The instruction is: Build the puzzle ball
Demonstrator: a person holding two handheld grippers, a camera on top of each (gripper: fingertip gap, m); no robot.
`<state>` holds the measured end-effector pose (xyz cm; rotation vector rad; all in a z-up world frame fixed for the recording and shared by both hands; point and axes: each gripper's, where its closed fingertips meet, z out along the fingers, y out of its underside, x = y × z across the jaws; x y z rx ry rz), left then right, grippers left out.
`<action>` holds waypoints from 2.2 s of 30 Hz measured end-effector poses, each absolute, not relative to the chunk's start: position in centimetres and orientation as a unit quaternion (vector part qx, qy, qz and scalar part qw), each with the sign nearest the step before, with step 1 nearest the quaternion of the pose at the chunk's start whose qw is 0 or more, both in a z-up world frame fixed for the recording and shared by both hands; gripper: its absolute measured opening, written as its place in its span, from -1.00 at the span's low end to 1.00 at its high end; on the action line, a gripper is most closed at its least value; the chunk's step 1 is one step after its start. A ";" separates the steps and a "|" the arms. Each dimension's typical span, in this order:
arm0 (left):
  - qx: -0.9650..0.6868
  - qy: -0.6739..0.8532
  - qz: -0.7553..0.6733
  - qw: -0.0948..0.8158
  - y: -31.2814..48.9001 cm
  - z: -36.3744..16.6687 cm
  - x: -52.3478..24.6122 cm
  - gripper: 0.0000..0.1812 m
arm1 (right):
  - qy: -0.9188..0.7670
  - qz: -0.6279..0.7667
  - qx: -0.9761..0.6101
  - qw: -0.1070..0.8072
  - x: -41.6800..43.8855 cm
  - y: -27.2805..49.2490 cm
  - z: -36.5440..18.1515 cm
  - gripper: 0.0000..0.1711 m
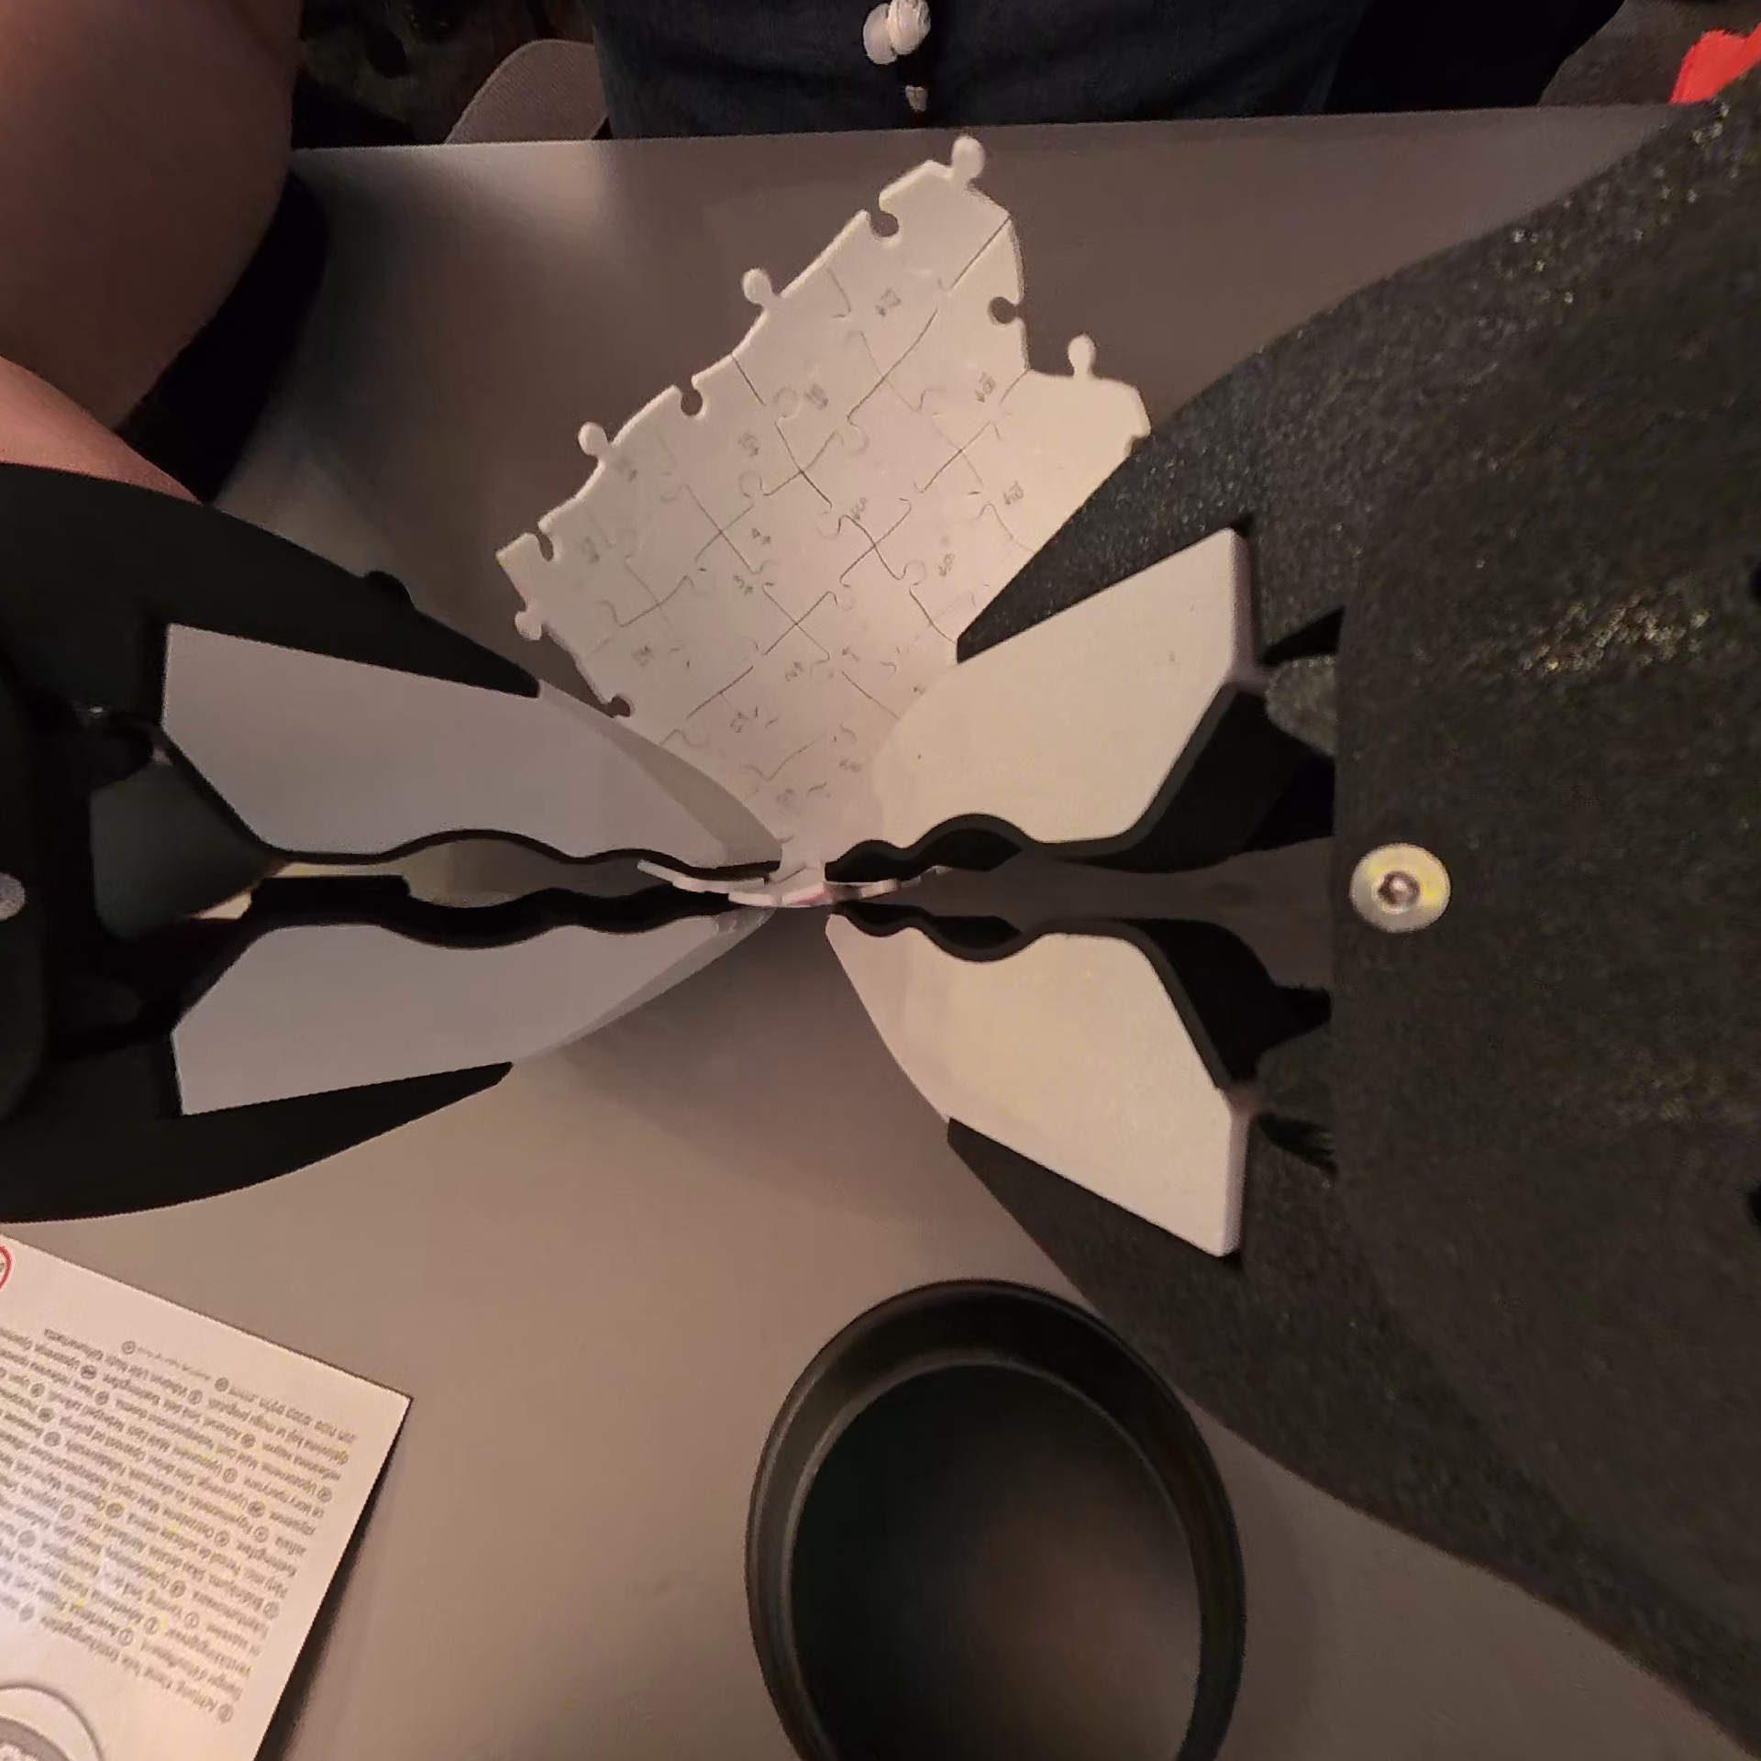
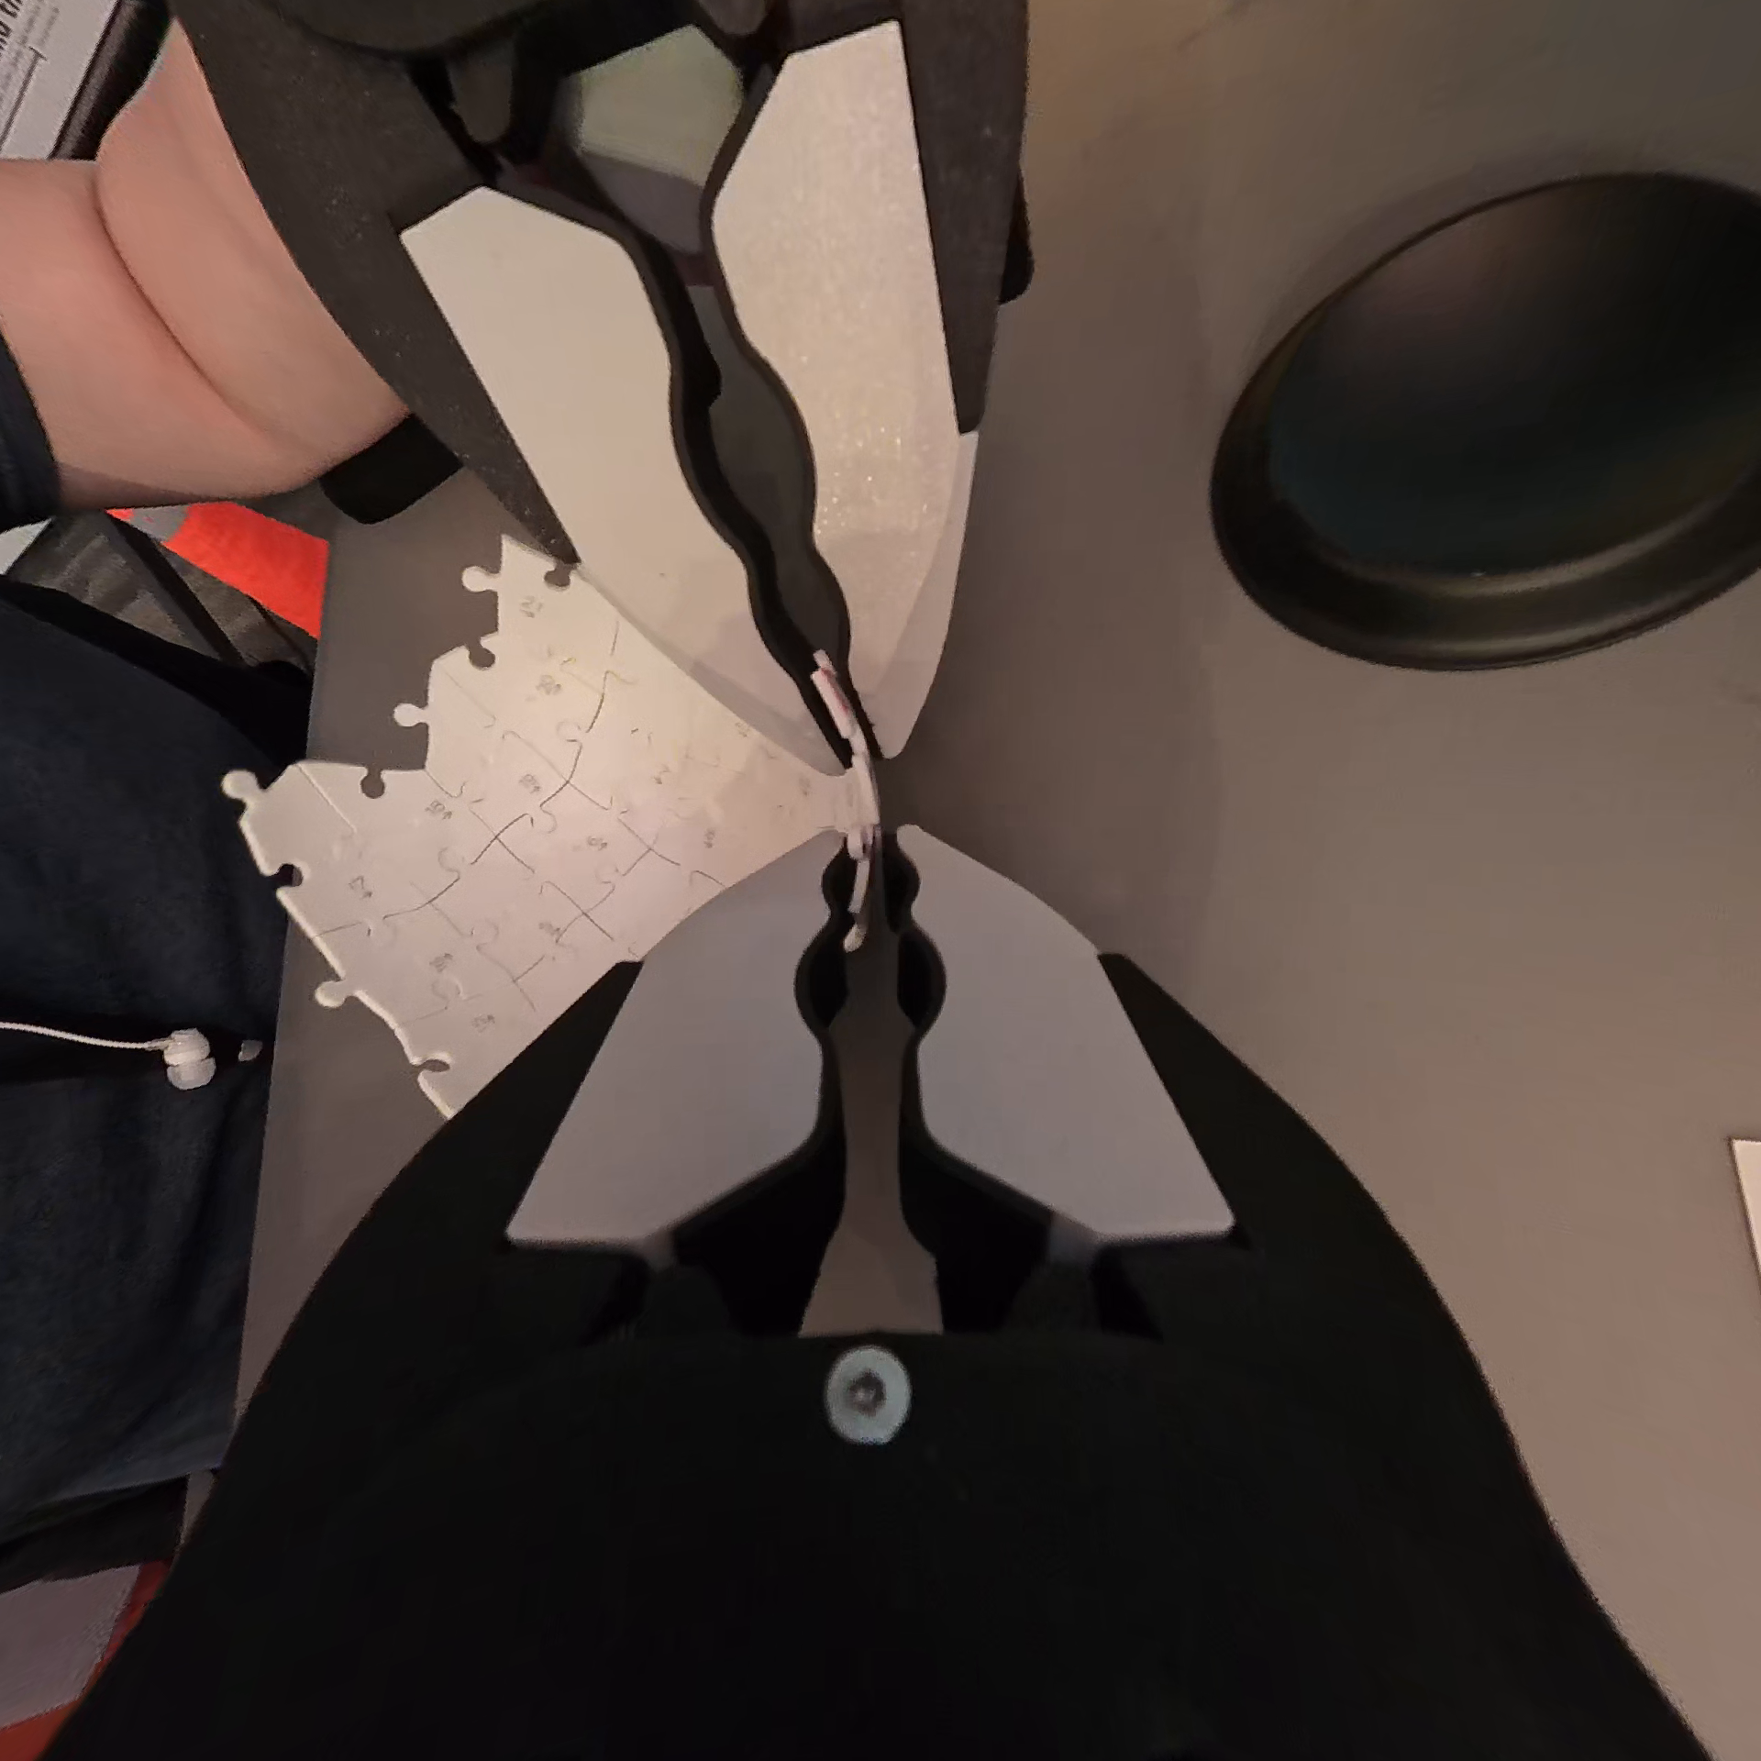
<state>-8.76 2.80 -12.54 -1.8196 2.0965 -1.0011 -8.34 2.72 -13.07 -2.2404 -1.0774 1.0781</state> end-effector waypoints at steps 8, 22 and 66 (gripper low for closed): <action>-0.615 0.707 -0.338 0.092 2.7 -12.6 -8.7 -0.96 | -0.378 0.376 -0.824 0.193 -8.2 2.5 -13.2 -0.95; -0.635 0.689 -0.341 0.071 3.0 -12.9 -8.9 -0.81 | -0.373 0.405 -0.807 0.216 -7.0 2.2 -12.5 -0.77; -0.645 0.682 -0.344 0.038 2.5 -12.9 -9.4 -0.97 | -0.406 0.334 -0.837 0.150 -8.7 2.4 -13.4 -0.95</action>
